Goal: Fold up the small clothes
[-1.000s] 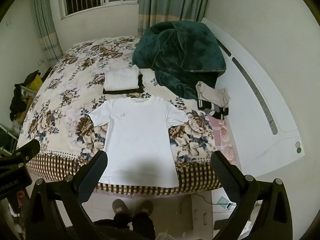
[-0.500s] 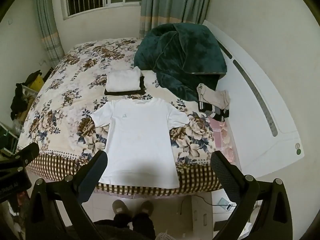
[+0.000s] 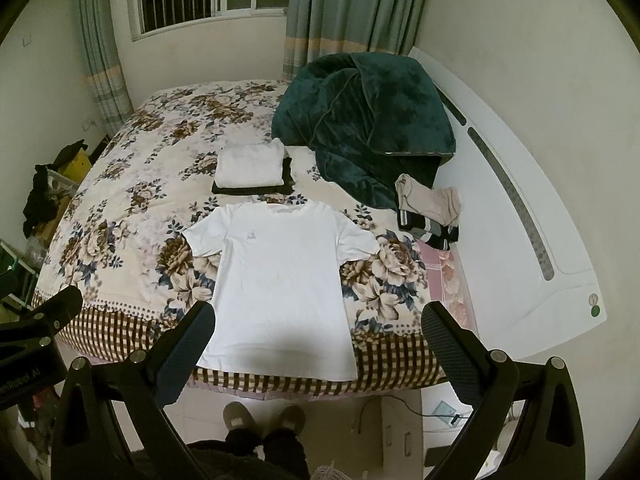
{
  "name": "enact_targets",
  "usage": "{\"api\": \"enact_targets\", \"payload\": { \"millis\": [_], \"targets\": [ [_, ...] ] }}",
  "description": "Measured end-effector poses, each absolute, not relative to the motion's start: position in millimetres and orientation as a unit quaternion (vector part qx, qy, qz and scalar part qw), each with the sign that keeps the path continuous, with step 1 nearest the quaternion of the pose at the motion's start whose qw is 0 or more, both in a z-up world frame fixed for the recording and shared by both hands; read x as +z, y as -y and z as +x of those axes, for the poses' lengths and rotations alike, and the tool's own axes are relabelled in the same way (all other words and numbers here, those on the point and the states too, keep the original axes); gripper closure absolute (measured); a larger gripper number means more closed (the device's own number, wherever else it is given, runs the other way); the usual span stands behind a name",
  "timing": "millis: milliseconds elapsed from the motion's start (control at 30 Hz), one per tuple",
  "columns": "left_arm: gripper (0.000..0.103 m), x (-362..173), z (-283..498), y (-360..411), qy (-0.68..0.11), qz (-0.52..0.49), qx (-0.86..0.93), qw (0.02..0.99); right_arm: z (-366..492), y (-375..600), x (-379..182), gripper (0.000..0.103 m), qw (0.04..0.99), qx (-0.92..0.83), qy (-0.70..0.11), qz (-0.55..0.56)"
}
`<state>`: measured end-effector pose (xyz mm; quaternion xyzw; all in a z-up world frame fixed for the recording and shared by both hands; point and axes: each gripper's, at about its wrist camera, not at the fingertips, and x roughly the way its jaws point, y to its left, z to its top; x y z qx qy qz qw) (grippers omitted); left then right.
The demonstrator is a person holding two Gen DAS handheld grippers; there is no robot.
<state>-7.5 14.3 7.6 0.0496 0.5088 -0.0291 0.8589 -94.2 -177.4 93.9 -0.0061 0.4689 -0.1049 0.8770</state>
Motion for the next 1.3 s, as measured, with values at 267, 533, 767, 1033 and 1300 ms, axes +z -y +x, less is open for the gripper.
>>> {"api": "enact_targets", "payload": {
  "millis": [267, 533, 767, 1033, 1300],
  "targets": [
    [0.000, 8.5, -8.6, -15.5, -0.507, 0.050, -0.030, 0.860, -94.6, 178.6, 99.4, 0.000, 0.879, -0.103, -0.466, -0.006],
    [0.000, 26.3, 8.2, -4.8, -0.506, 0.047, -0.028, 0.861, -95.6, 180.0, 100.4, 0.000, 0.881, -0.102, -0.462, -0.009],
    [0.000, 28.1, 12.7, 0.0, -0.503, 0.047, -0.027, 0.863, -92.3, 181.4, 105.2, 0.000, 0.881, -0.099, -0.462, -0.009],
    [0.000, 32.0, 16.8, 1.4, -0.502, 0.047, -0.029, 0.863, -92.2, 178.8, 105.9, 0.000, 0.881, -0.099, -0.462, -0.008],
    [0.000, 32.9, 17.7, 2.8, -0.499, 0.048, -0.028, 0.865, -91.5, 177.0, 106.1, 0.000, 0.881, -0.100, -0.462, -0.010]
  ]
}}
